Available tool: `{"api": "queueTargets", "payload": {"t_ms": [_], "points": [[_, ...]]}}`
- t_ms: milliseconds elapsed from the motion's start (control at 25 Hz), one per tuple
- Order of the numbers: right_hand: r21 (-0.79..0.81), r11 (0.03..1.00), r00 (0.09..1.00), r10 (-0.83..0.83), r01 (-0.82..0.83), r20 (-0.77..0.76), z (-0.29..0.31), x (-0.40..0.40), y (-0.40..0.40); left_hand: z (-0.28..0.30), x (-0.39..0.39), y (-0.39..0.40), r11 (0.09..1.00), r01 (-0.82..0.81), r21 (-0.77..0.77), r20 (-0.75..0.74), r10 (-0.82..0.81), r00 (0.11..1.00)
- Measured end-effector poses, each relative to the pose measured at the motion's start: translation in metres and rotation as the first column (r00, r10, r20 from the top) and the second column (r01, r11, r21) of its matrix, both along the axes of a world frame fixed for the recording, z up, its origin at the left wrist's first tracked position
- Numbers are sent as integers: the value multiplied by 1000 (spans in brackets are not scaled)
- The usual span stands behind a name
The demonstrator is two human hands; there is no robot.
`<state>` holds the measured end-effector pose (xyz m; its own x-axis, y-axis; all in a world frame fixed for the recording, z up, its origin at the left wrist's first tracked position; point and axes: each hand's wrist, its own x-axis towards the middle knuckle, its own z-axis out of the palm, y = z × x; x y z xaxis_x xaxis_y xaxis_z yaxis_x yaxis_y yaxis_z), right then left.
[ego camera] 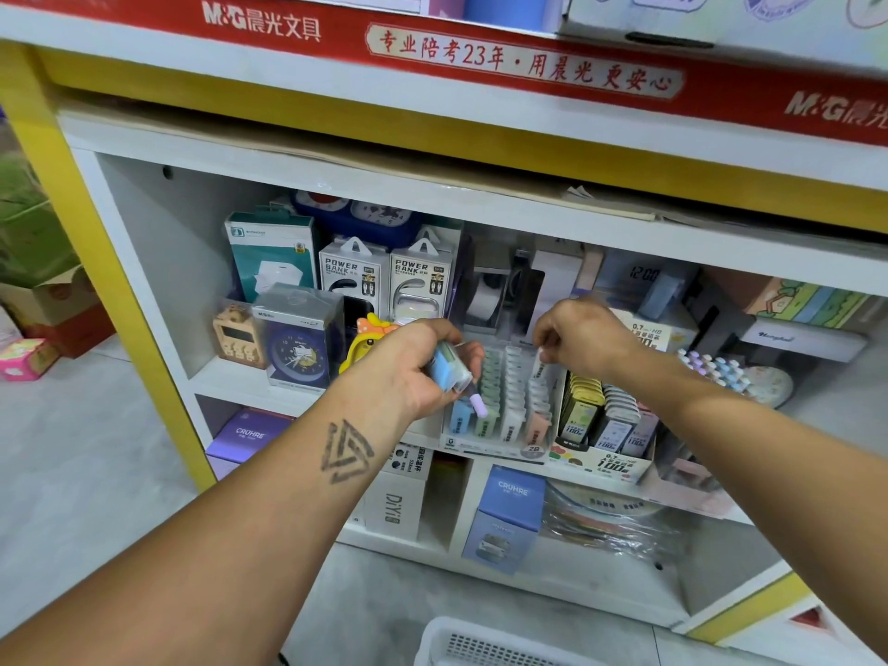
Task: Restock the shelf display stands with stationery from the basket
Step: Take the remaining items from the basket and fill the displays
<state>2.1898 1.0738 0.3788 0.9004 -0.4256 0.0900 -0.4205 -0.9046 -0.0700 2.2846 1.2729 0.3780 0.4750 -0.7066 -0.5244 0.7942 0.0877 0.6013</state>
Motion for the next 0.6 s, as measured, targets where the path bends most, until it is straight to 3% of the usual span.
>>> {"api": "queueTargets", "payload": {"t_ms": [360, 600], "points": [[78, 997, 998, 4, 1, -65, -9, 2, 4, 1, -3, 1, 1000, 23, -6, -13, -23, 1000], [-153, 980, 967, 84, -123, -240, -19, 1, 11, 3, -4, 2, 998, 17, -58, -24, -19, 1000]]}}
